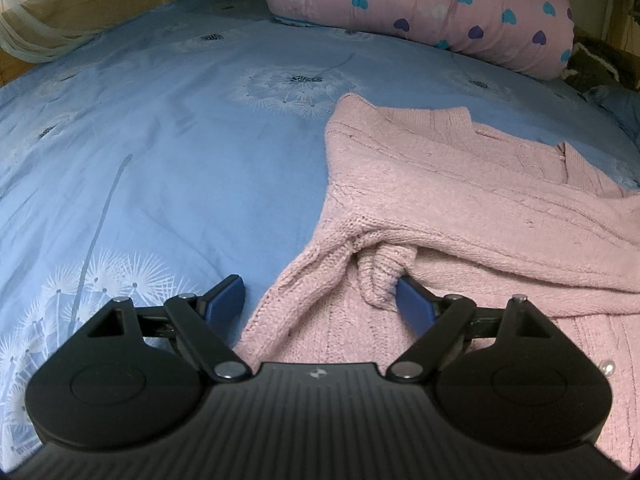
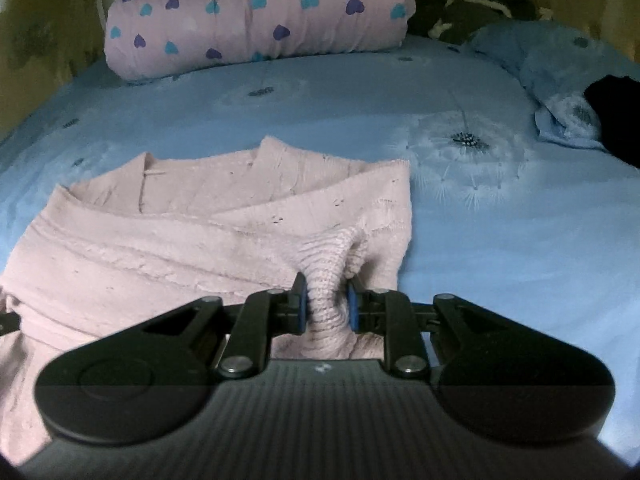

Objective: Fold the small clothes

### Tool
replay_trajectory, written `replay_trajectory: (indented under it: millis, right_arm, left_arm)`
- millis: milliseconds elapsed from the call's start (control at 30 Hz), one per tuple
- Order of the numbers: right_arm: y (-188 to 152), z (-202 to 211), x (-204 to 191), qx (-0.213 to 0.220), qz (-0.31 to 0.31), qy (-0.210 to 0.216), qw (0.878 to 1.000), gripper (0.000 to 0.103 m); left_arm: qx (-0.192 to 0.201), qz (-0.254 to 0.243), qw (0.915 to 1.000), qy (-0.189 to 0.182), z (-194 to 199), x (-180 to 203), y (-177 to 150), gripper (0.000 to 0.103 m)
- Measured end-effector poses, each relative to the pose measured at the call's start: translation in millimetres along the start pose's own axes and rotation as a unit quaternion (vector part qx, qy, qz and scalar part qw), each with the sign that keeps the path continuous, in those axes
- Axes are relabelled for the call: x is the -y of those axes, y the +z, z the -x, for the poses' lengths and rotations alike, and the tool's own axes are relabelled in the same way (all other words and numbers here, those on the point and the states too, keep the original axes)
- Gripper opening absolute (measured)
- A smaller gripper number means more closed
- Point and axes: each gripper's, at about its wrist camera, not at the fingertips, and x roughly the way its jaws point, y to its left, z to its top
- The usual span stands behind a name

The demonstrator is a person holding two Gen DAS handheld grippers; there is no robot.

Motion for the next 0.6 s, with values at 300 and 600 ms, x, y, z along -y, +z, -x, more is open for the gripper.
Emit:
replay_trajectory:
  millis: [300, 600]
  right_arm:
    - [15.0, 20.2, -2.6, 0.049, 0.039, -0.035, 0.997, 0.022]
    - [-8.6, -9.5, 1.9, 0.019, 0.036, -0.041, 0.998, 0.027]
  left_arm:
    - [0.0, -0.001, 1.0, 0.001, -0.8, -0.6, 0.1, 0.088]
    - [-0.003, -0.009, 1.0, -0.003, 5.7, -1.1, 1.6, 0.088]
